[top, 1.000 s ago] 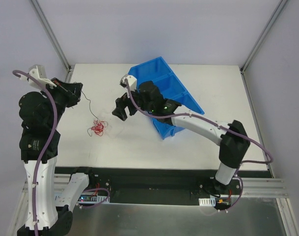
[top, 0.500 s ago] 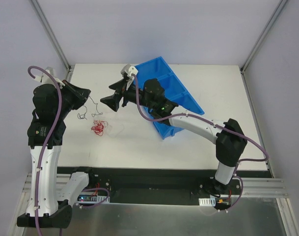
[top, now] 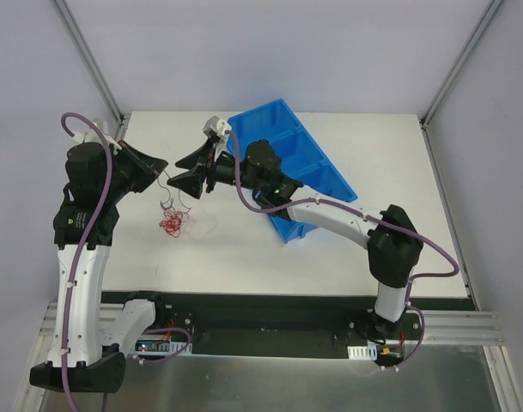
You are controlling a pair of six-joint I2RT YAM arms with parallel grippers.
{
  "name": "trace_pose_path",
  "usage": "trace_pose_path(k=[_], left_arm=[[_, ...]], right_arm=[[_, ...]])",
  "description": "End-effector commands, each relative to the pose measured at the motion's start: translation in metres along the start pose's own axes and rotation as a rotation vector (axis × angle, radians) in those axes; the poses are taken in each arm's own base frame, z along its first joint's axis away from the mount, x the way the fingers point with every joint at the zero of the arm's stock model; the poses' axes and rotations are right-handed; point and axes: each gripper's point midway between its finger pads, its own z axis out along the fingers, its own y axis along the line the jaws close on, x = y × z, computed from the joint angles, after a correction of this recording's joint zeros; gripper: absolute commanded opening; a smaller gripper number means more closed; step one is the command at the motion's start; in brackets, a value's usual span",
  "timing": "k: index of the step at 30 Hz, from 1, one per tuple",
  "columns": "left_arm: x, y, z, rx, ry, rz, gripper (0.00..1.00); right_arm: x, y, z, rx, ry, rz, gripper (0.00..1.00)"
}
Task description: Untangle the cables
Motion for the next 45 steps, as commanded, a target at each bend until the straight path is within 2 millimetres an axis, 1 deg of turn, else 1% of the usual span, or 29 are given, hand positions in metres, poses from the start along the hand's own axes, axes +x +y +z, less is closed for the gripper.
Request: trace_pose_path(k=[1,3,4,6,7,8,9,11,12,13,16,17,18,19,21,22,24,25,28,31,35,38,41,42,44,45], left_arm=[[0.007,-0.008,0.001,0.04,0.039,-0.04,0.0],[0.009,-0.008,0.0,0.047,0.046,-0.043,0.0],[0.01,-0.008,0.0,0.047,0.047,-0.045,0.0],[0.012,-0.008,-0.001,0.051,0.046,-0.048,0.0],[0.011,-0.008,-0.003,0.055,0.04,-0.048,0.0],[0.012,-0.008,-0.003,0.057,0.04,-0.046,0.0],[0.012,-0.008,-0.004,0.059,0.04,-0.044,0.0],[0.012,-0.008,-0.005,0.065,0.036,-0.026,0.0],[0.013,-0.008,-0.005,0.066,0.037,-0.014,0.0],[0.014,-0.007,-0.006,0.066,0.039,-0.005,0.02],[0.017,-0.01,-0.013,0.112,0.037,0.081,0.48],[0.016,-0.012,-0.019,0.13,0.011,0.121,0.64],[0.013,-0.01,-0.023,0.13,-0.016,0.154,0.74],[0.011,-0.006,-0.027,0.121,-0.047,0.175,0.81],[0.007,0.001,-0.034,0.093,-0.107,0.213,0.89],[0.004,0.004,-0.038,0.085,-0.133,0.23,0.92],[0.002,0.01,-0.042,0.066,-0.167,0.256,0.95],[0.001,0.013,-0.044,0.055,-0.183,0.265,0.96],[-0.002,0.022,-0.044,0.026,-0.218,0.284,0.98],[0.004,0.032,-0.033,0.005,-0.197,0.292,0.98],[0.017,0.041,-0.013,0.01,-0.131,0.285,0.98],[0.027,0.042,-0.001,0.038,-0.085,0.277,0.98],[0.035,0.045,0.008,0.051,-0.051,0.274,0.98],[0.037,0.047,0.01,0.049,-0.041,0.274,0.97],[0.04,0.05,0.015,0.042,-0.022,0.275,0.98],[0.041,0.052,0.018,0.037,-0.015,0.275,0.98]], right_arm=[[-0.008,0.02,0.012,-0.08,-0.007,-0.007,0.62],[-0.001,0.017,0.014,-0.06,0.01,-0.003,0.58],[0.004,0.014,0.015,-0.048,0.026,0.001,0.54],[0.009,0.015,0.018,-0.046,0.048,0.003,0.47],[0.009,0.014,0.019,-0.04,0.051,0.0,0.43],[0.01,0.013,0.019,-0.034,0.053,-0.002,0.36],[0.012,0.011,0.018,-0.021,0.058,0.001,0.23],[0.008,0.008,0.014,0.01,0.052,-0.024,0.04],[0.006,0.005,0.011,0.033,0.055,-0.034,0.01],[0.002,0.005,0.008,0.05,0.056,-0.044,0.01],[-0.006,-0.002,-0.009,0.114,0.083,-0.101,0.01],[-0.009,-0.004,-0.016,0.128,0.091,-0.121,0.01],[-0.017,-0.003,-0.026,0.135,0.087,-0.139,0.01],[-0.02,-0.007,-0.034,0.147,0.088,-0.147,0.0],[-0.028,-0.015,-0.051,0.155,0.088,-0.158,0.0],[-0.028,-0.014,-0.057,0.127,0.104,-0.159,0.0],[-0.034,-0.022,-0.073,0.121,0.118,-0.167,0.0],[-0.034,-0.025,-0.081,0.111,0.13,-0.172,0.0],[-0.037,-0.037,-0.105,0.117,0.164,-0.2,0.0],[-0.03,-0.052,-0.133,0.148,0.236,-0.269,0.0],[-0.015,-0.08,-0.176,0.22,0.304,-0.377,0.0],[0.0,-0.097,-0.206,0.243,0.373,-0.383,0.0],[0.006,-0.111,-0.233,0.269,0.404,-0.377,0.0],[0.013,-0.115,-0.245,0.287,0.433,-0.359,0.0],[0.015,-0.124,-0.265,0.325,0.449,-0.345,0.0],[0.018,-0.125,-0.273,0.324,0.451,-0.331,0.0]])
